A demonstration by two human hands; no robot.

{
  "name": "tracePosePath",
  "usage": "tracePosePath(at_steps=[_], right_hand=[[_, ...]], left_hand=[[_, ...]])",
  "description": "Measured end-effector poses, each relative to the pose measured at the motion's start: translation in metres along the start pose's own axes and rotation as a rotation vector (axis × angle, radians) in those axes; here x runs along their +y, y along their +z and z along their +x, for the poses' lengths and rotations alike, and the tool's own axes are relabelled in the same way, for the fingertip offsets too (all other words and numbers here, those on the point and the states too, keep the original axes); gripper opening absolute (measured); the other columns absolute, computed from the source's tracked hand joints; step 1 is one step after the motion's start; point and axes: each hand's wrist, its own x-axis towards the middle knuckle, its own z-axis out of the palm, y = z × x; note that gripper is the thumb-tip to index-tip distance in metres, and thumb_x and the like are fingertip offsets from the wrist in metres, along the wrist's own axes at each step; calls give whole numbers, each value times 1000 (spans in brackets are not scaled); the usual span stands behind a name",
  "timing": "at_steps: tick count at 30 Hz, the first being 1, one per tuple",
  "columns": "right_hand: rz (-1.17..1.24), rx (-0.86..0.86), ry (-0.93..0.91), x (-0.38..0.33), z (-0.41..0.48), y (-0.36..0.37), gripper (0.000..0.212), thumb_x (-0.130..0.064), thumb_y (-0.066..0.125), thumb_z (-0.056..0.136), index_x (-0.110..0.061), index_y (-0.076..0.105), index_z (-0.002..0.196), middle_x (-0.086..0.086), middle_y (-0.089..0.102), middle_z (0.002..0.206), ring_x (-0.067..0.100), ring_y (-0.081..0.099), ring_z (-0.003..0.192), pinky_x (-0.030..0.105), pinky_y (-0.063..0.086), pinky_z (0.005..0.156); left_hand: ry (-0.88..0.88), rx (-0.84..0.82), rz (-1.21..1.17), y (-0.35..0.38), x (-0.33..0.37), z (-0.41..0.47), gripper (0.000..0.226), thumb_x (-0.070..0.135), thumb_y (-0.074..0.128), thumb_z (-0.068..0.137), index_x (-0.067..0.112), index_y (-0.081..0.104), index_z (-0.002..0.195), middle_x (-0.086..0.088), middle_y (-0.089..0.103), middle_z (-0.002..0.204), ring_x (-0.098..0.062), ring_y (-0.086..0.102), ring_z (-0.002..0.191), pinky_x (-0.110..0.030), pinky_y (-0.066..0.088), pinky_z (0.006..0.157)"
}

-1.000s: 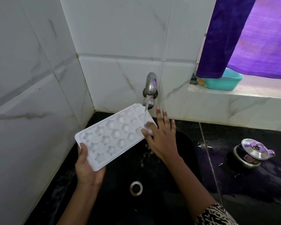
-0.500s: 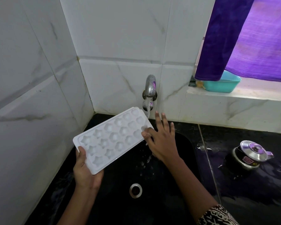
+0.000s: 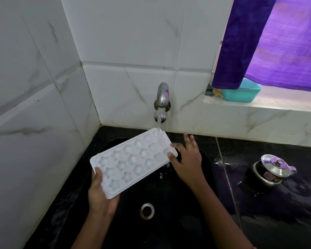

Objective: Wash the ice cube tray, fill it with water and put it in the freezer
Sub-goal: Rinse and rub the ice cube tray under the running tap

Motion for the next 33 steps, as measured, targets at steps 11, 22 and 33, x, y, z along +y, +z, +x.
tracePosePath(at_steps=[11,22,33], right_hand=[[-379,-45,-227,-23,28,11,48,-58,36,93,-30,53,129,-1,-1,160,17,-10,146,52,1,114],[-325,40,-254,-20,32,11,44,-58,33,94,-34,60,118,1,4,160,21,-5,147,57,5,114],[-365,3,-318,-32,28,20,57,-64,26,91,-30,55,127,-4,-8,159,12,-19,143,52,-1,114]], left_hand=[[-84,-79,-33,20,-17,1,58,43,45,94,20,40,147,-14,52,142,-34,55,125,-44,56,85],[-56,-81,-19,15,-10,2,56,42,44,95,21,41,146,-13,54,141,-32,57,124,-43,57,82],[-59,-61,3,10,-4,4,61,45,44,94,18,38,148,-15,50,144,-35,52,128,-44,56,86]])
